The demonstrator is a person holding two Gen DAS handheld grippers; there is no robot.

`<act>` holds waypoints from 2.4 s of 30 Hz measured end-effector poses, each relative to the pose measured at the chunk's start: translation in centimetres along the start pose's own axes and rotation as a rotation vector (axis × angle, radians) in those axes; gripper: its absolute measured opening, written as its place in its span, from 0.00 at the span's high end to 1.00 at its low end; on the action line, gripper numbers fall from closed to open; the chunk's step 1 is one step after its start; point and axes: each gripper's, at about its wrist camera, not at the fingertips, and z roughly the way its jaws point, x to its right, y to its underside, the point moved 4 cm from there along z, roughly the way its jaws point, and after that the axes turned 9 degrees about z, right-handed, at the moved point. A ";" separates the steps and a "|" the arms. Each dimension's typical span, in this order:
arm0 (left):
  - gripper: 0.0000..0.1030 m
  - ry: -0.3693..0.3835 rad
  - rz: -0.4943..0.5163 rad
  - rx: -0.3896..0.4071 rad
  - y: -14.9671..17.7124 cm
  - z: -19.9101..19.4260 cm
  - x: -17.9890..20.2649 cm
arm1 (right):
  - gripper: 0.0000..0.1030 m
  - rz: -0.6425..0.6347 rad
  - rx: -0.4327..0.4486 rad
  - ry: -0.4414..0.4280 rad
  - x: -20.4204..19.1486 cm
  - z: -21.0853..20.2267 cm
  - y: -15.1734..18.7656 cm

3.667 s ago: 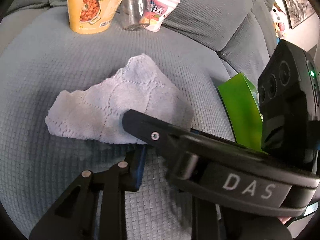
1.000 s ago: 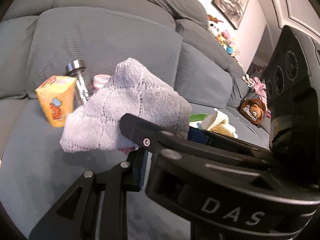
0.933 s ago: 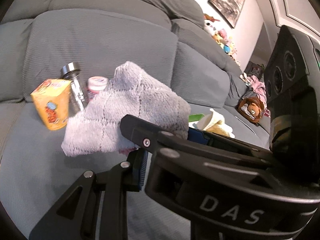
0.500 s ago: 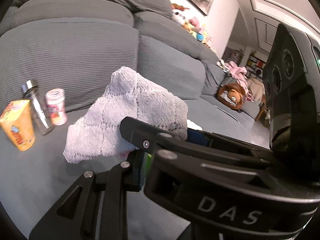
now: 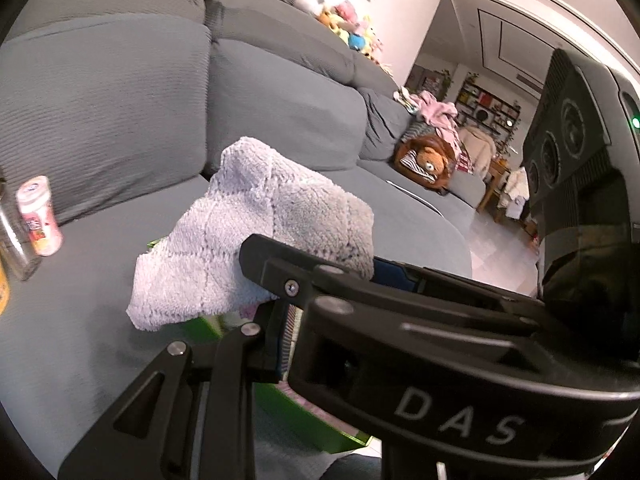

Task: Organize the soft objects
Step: 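Carry the grey towel over the green box with both grippers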

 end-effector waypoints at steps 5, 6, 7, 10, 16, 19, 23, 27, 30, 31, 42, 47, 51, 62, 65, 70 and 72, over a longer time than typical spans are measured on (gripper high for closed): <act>0.85 0.041 0.000 -0.055 0.0 2.3 0.6 | 0.52 0.061 -0.034 0.034 2.4 0.6 -0.2; 0.85 0.050 -0.003 -0.067 0.0 2.6 0.7 | 0.52 0.076 -0.045 0.041 2.9 0.8 -0.3; 0.85 0.061 -0.008 -0.079 0.1 3.1 0.7 | 0.52 0.088 -0.051 0.047 3.3 0.9 -0.3; 0.84 0.092 -0.030 -0.113 0.3 4.2 0.8 | 0.52 0.115 -0.064 0.057 4.4 1.3 -0.3; 0.84 0.119 -0.073 -0.188 0.8 6.2 0.6 | 0.52 0.165 -0.120 0.076 6.2 2.7 0.1; 0.84 0.137 -0.107 -0.225 1.2 7.2 0.5 | 0.52 0.183 -0.141 0.091 6.9 3.4 0.3; 0.82 0.138 -0.132 -0.259 1.7 7.7 0.4 | 0.52 0.205 -0.167 0.101 7.7 4.1 0.5; 0.82 0.135 -0.151 -0.290 2.1 8.1 0.3 | 0.52 0.219 -0.188 0.114 8.3 4.8 0.6; 0.82 0.129 -0.163 -0.314 2.4 8.4 0.2 | 0.52 0.231 -0.201 0.117 8.6 5.2 0.6; 0.82 0.127 -0.165 -0.323 2.4 8.6 0.2 | 0.52 0.236 -0.207 0.120 8.7 5.4 0.7; 0.81 0.120 -0.171 -0.370 2.7 9.5 -0.2 | 0.52 0.268 -0.237 0.124 9.9 6.4 0.9; 0.81 0.110 -0.164 -0.388 2.8 9.8 -0.3 | 0.49 0.287 -0.242 0.128 10.4 6.7 0.9; 0.80 0.108 -0.163 -0.394 2.8 10.0 -0.3 | 0.49 0.302 -0.241 0.129 10.6 6.7 0.9; 0.78 0.101 -0.161 -0.414 2.5 10.8 -0.3 | 0.42 0.319 -0.238 0.145 11.0 6.8 0.8; 0.77 0.094 -0.157 -0.422 2.5 11.0 -0.2 | 0.39 0.326 -0.237 0.151 11.2 7.0 0.8; 0.73 0.087 -0.147 -0.430 2.6 11.0 -0.2 | 0.39 0.341 -0.232 0.154 11.5 6.9 0.7; 0.70 0.079 -0.139 -0.425 2.5 11.0 -0.2 | 0.38 0.347 -0.229 0.156 11.6 6.7 0.7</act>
